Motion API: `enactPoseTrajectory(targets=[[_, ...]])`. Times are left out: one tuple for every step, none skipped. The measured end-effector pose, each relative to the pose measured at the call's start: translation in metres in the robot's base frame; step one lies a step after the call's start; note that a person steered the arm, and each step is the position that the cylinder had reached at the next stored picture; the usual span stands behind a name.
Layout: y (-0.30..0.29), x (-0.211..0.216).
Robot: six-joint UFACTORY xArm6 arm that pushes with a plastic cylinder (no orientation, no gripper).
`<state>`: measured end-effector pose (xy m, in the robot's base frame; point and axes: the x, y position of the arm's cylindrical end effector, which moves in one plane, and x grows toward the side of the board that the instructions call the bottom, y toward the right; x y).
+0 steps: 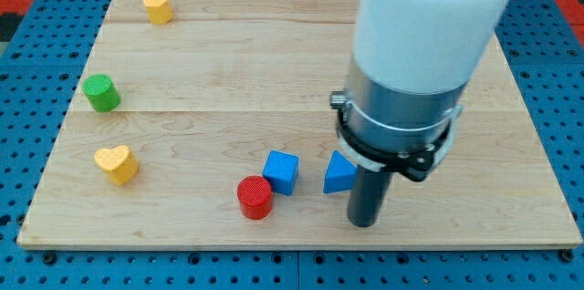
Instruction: Separate red circle from blue cube
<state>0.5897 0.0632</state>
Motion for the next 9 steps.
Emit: enactPoseTrajectory(targets=[[-0.025,0.001],[-0.083,0.000],[-0.126,-0.004],[-0.158,-0.040],[-0.184,-0.039],[-0.183,-0.081],[-0.222,-0.138],[-0.214,-0.130],[-0.272,-0.123]])
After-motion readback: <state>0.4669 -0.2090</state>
